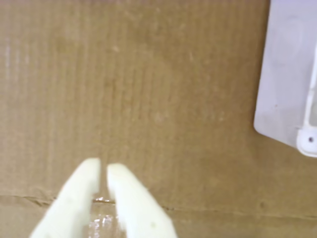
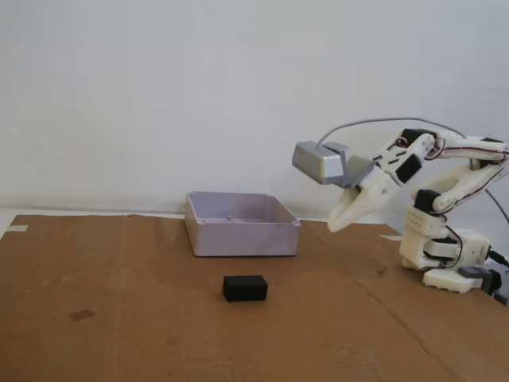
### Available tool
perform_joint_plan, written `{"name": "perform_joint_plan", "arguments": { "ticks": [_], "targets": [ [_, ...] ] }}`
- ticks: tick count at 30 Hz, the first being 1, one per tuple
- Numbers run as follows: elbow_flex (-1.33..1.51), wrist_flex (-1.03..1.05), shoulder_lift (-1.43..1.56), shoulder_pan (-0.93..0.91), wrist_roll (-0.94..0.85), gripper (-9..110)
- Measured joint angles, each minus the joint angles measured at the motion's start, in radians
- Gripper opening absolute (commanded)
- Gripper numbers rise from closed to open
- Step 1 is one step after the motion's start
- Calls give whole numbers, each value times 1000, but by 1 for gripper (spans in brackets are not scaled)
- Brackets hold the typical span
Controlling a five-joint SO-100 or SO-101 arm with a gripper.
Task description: Grasp a block and put it in the box.
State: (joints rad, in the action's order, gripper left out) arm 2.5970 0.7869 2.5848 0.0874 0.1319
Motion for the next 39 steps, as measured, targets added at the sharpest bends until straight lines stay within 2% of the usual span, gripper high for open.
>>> {"name": "perform_joint_plan", "arguments": {
  "ticks": [12,31,39],
  "targets": [
    [-9,-121,-38,31,2,0],
    [-382,-146,-623,83,2,0],
    [-451,-250,-756,83,2,1]
  ]
}}
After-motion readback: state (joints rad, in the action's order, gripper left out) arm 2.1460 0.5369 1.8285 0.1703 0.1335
